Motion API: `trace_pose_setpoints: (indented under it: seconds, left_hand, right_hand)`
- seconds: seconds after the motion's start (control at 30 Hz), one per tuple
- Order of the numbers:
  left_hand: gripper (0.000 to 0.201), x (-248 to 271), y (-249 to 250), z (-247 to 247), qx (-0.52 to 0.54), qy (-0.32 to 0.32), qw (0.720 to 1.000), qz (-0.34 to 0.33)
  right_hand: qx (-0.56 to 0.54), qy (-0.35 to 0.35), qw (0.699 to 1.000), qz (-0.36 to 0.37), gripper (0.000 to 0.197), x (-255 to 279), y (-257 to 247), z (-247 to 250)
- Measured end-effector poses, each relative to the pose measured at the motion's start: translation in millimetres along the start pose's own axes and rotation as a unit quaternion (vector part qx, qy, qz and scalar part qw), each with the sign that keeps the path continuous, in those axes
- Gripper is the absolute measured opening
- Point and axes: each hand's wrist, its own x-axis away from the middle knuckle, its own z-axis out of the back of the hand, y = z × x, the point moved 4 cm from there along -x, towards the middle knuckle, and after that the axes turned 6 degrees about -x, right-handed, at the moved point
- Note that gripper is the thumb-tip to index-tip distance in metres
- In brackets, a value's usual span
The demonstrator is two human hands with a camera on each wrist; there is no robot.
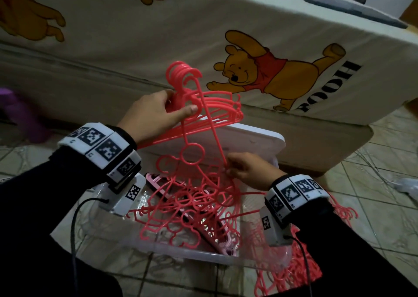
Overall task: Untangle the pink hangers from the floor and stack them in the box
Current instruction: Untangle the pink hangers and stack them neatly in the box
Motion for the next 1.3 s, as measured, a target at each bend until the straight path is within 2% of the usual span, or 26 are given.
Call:
trace_pose_setpoints:
  seconds: [0.1, 0.2, 0.27, 0.33, 0.37, 0.43, 0.5, 0.63, 0.77, 0.9, 1.03, 1.1, 1.2, 1.3]
  left_hand:
    - [0.029, -2.0, 0.4, -1.7, -0.013, 0.008, 1.000, -0.003]
    - [0.032, -4.6, -1.1, -1.2, -0.010, 0.011, 1.000, -0.001]
    - [0.040, -7.1, -3.2, 1.5, 0.009, 0.011, 1.000, -0.001]
    - [0.051, -9.1, -5.5, 4.5, 0.032, 0.008, 0.999, 0.000]
    - [0.052, -9.9, -6.6, 4.3, 0.044, 0.004, 0.999, 0.002]
    - [0.040, -10.7, -8.6, 2.1, 0.046, 0.002, 0.999, 0.002]
    - [0.028, -8.7, -8.4, 1.2, 0.025, 0.008, 1.000, 0.006]
    - [0.031, -8.8, -8.0, 1.9, 0.012, 0.014, 1.000, 0.008]
    - [0.033, -9.0, -7.0, -0.7, 0.024, 0.040, 0.999, 0.019]
    - [0.035, -4.6, -4.7, -4.5, 0.017, 0.083, 0.996, 0.034]
    - [0.037, -4.7, -2.4, -2.6, 0.011, 0.110, 0.993, 0.038]
    - [0.037, -6.5, -2.5, -1.3, 0.021, 0.105, 0.994, 0.033]
    - [0.032, -7.5, -3.4, -3.3, 0.048, 0.086, 0.995, 0.030]
    - [0.031, -5.2, 0.3, -11.6, 0.070, 0.065, 0.995, 0.025]
  right_hand:
    - [-0.032, -0.012, 0.999, 0.010, 0.006, -0.9, -2.8, -3.9]
    - [-0.077, -0.027, 0.997, 0.003, 0.018, -1.8, -6.3, -7.9]
    - [-0.073, -0.040, 0.996, -0.024, 0.019, -1.5, -3.4, -13.0]
    - [-0.019, -0.065, 0.995, -0.067, 0.033, 0.1, 3.4, -21.5]
    - [0.013, -0.079, 0.993, -0.084, 0.032, 0.5, 6.8, -25.9]
    - [0.050, -0.089, 0.990, -0.094, 0.018, 0.9, 9.9, -30.6]
    - [0.089, -0.066, 0.989, -0.102, 0.012, 1.1, 9.7, -26.9]
    - [0.259, 0.005, 0.962, -0.082, 0.018, 3.7, 2.8, -16.1]
    - [0.215, -0.011, 0.973, -0.083, 0.020, 4.3, -0.6, -17.2]
    - [0.204, -0.014, 0.978, -0.036, 0.019, 3.6, -14.2, -23.6]
    - [0.156, -0.062, 0.985, -0.029, 0.016, 6.0, -20.3, -31.0]
    - [0.177, -0.038, 0.983, -0.012, 0.016, 6.9, -23.1, -27.1]
    - [0.229, 0.077, 0.969, 0.056, 0.019, 5.1, -34.6, -14.3]
    - [0.150, 0.135, 0.975, 0.091, 0.032, 3.0, -45.1, -14.4]
